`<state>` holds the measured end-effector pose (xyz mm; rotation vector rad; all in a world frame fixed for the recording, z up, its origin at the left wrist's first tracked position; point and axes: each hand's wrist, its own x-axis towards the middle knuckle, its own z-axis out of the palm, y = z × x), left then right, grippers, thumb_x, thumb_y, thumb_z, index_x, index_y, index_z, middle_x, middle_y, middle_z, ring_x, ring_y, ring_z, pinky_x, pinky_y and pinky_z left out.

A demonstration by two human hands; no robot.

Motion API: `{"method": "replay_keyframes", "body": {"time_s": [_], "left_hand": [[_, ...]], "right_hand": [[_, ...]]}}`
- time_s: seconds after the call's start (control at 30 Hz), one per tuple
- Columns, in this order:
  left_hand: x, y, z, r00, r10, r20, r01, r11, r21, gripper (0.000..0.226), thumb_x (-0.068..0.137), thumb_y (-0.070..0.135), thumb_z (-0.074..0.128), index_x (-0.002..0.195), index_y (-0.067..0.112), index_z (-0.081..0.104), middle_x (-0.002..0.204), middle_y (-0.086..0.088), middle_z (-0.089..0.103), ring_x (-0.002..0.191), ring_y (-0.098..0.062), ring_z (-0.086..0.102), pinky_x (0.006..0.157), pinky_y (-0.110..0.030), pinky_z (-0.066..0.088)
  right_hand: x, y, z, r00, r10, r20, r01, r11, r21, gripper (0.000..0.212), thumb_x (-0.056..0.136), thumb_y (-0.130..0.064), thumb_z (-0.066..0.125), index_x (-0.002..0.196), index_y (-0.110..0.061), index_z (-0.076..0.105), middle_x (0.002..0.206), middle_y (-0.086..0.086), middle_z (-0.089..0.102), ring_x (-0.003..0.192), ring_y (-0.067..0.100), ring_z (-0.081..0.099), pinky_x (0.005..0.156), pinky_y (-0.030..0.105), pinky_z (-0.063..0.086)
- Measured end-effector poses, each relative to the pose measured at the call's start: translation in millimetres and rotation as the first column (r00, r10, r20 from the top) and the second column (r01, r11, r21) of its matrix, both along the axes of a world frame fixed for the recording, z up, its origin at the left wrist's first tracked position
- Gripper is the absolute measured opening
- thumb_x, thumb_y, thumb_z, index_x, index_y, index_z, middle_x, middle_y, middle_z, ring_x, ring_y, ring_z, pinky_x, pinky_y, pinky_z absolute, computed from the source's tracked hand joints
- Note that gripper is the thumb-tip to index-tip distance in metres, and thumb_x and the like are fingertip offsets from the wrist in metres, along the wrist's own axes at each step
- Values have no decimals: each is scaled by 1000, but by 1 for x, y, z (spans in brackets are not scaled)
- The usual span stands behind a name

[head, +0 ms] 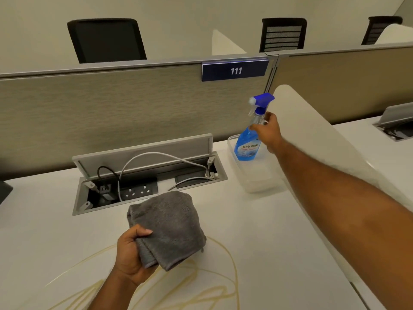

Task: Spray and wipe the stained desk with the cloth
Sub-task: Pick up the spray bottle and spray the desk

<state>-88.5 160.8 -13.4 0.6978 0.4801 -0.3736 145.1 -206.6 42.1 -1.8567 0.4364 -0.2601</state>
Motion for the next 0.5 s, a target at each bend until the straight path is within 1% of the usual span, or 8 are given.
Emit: {"method": "replay_keyframes", "body": {"time_s": [0.07, 0.13, 0.23, 0.27, 0.33, 0.37, 0.43, 0.5], "left_hand": [[-5, 2, -2, 1000, 21, -16, -20, 1000, 9, 43, 68, 7, 43, 106, 7, 62, 94, -16, 74, 95, -42, 61, 84, -56, 52], [-9, 6, -4, 999, 36, -22, -36, 999, 21, 42, 68, 6, 43, 106, 7, 61, 92, -15, 74, 93, -41, 60, 79, -55, 55], [-15, 9, -2, 999, 46, -22, -46, 999, 21, 42, 67, 7, 44, 105, 7, 61, 92, -15, 74, 93, -41, 60, 76, -54, 56], [-16, 10, -1, 999, 49, -18, -49, 999, 22, 42, 67, 7, 43, 105, 7, 61, 92, -15, 74, 92, -41, 60, 75, -54, 56], [-18, 11, 3, 999, 54, -8, -54, 998, 29, 41, 67, 7, 44, 103, 7, 62, 90, -15, 73, 91, -40, 61, 75, -54, 56], [-19, 11, 6, 998, 57, -5, -57, 998, 32, 41, 67, 7, 44, 104, 7, 62, 91, -15, 73, 91, -40, 61, 78, -54, 55], [-22, 13, 11, 998, 61, 2, -61, 998, 35, 42, 67, 8, 44, 106, 6, 61, 95, -16, 71, 93, -41, 60, 89, -55, 50], [-27, 16, 14, 998, 64, 6, -64, 997, 33, 44, 68, 8, 44, 108, 6, 61, 99, -17, 70, 96, -42, 59, 94, -57, 45]], "right_hand": [[6, -4, 0, 999, 41, -10, -41, 999, -22, 58, 82, -5, 74, 132, -8, 46, 128, 12, 60, 113, 27, 61, 93, 39, 52], [9, -6, 0, 997, 75, -16, -76, 996, -50, 49, 83, -4, 74, 128, -5, 54, 124, 13, 64, 114, 31, 62, 91, 41, 54], [4, -7, 5, 996, 92, -16, -94, 989, -116, 44, 81, -7, 77, 121, -6, 58, 114, 9, 67, 109, 29, 64, 78, 32, 55], [1, -7, 8, 995, 100, -25, -102, 984, -145, 45, 81, -9, 79, 121, -6, 59, 113, 9, 67, 108, 29, 64, 80, 33, 55], [-6, -7, 15, 992, 121, -39, -126, 972, -198, 49, 80, -13, 80, 122, -5, 58, 114, 11, 67, 107, 28, 64, 90, 40, 56], [-11, -7, 21, 990, 133, -34, -138, 967, -215, 50, 79, -15, 81, 122, -6, 58, 113, 10, 67, 106, 27, 65, 91, 40, 55], [-22, -5, 39, 989, 150, -5, -147, 960, -240, 51, 77, -18, 83, 121, -7, 59, 108, 5, 66, 102, 24, 65, 86, 36, 55], [-36, -2, 61, 983, 178, 34, -163, 950, -266, 51, 75, -21, 84, 118, -10, 59, 105, 2, 66, 97, 21, 65, 83, 33, 54]]}}
